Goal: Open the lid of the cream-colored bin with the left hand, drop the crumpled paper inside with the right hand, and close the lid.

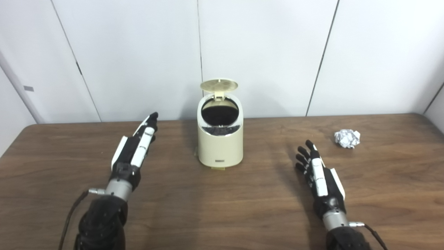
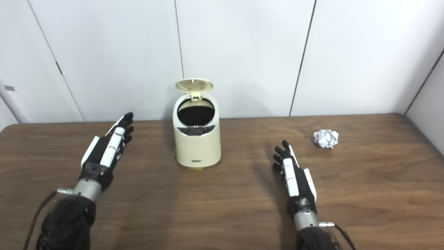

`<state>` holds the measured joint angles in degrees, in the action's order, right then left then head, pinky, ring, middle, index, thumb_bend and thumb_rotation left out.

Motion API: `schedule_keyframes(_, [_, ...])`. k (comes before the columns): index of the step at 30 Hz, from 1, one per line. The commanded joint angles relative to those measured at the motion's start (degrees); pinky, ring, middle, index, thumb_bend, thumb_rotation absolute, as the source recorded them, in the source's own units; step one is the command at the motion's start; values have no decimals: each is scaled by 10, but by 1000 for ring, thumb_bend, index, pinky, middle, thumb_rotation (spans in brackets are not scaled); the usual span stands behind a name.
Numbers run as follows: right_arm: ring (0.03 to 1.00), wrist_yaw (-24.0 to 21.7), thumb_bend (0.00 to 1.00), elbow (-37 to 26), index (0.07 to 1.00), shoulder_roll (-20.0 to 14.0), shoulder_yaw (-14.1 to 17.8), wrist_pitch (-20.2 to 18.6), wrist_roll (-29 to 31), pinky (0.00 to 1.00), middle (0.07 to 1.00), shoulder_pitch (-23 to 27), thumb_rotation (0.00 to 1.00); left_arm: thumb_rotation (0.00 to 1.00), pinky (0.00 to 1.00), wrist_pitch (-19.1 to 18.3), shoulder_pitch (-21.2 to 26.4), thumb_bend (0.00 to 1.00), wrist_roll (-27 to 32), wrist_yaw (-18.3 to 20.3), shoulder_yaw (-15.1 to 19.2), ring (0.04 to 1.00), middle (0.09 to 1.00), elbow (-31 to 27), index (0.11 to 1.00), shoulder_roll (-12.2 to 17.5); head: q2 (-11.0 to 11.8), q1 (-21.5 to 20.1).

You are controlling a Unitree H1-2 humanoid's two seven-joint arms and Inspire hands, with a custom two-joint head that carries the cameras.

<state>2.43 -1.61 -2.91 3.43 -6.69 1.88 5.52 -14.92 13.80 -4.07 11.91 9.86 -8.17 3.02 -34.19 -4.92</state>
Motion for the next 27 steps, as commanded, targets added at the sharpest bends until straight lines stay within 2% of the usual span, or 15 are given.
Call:
schedule_keyframes(1, [942, -3, 553, -21, 972, -13, 8, -10, -1, 939, 948, 16, 910, 968, 973, 34, 4, 578, 15, -20, -4, 986, 995, 0, 1000, -4, -3, -5])
schedule_keyframes(4, [942, -4, 524, -32, 976, -30, 8, -27, -14, 926, 951, 25, 859, 936, 965, 51, -15, 568, 20, -40, -9, 974, 988, 11, 1000, -13, -5, -17])
schedule_keyframes(7, [943, -7, 542, -29, 977, -41, 13, -38, -13, 935, 956, 37, 789, 892, 987, 66, -28, 553, 28, -59, -9, 986, 993, 25, 1000, -21, -7, -28])
schedule_keyframes(11, [921, -6, 548, -26, 975, -59, 13, -40, -30, 919, 941, 52, 739, 898, 996, 87, -41, 555, 39, -70, -12, 991, 994, 41, 1000, -25, -8, -48])
schedule_keyframes(13, [907, -1, 543, -25, 965, -71, 11, -39, -51, 883, 931, 61, 665, 897, 1000, 96, -46, 552, 44, -71, -15, 998, 999, 49, 1000, -23, -8, -53])
schedule_keyframes(14, [908, -1, 544, -21, 960, -81, 11, -35, -61, 872, 928, 68, 639, 896, 1000, 99, -49, 552, 47, -70, -17, 999, 1000, 51, 1000, -20, -8, -68])
schedule_keyframes(15, [910, -2, 557, -18, 948, -91, 10, -31, -71, 860, 933, 75, 568, 885, 1000, 102, -51, 564, 49, -70, -19, 1000, 1000, 54, 1000, -18, -8, -68])
schedule_keyframes(17, [900, 0, 582, -10, 931, -110, 8, -31, -95, 836, 923, 90, 514, 880, 1000, 105, -54, 574, 51, -70, -20, 1000, 1000, 59, 1000, -13, -10, -92])
schedule_keyframes(20, [906, 4, 593, -11, 920, -131, 9, -52, -122, 878, 918, 114, 434, 874, 1000, 106, -53, 580, 59, -70, -19, 1000, 1000, 66, 1000, -2, -14, -122])
schedule_keyframes(22, [906, 3, 608, -15, 915, -137, 8, -61, -131, 889, 913, 121, 406, 869, 1000, 107, -53, 582, 63, -71, -20, 1000, 1000, 68, 1000, 2, -14, -122])
schedule_keyframes(23, [906, 1, 611, -23, 914, -145, 9, -73, -138, 890, 913, 130, 402, 868, 1000, 97, -51, 582, 67, -72, -19, 1000, 1000, 67, 1000, 5, -15, -155])
schedule_keyframes(25, [873, 0, 646, -39, 893, -157, 7, -102, -159, 829, 889, 146, 300, 862, 1000, 83, -48, 554, 75, -72, -16, 1000, 1000, 67, 1000, 11, -15, -176])
schedule_keyframes(27, [861, -4, 658, -55, 884, -169, -2, -131, -191, 803, 877, 157, 265, 844, 1000, 77, -46, 548, 85, -70, -14, 1000, 1000, 67, 1000, 16, -15, -186])
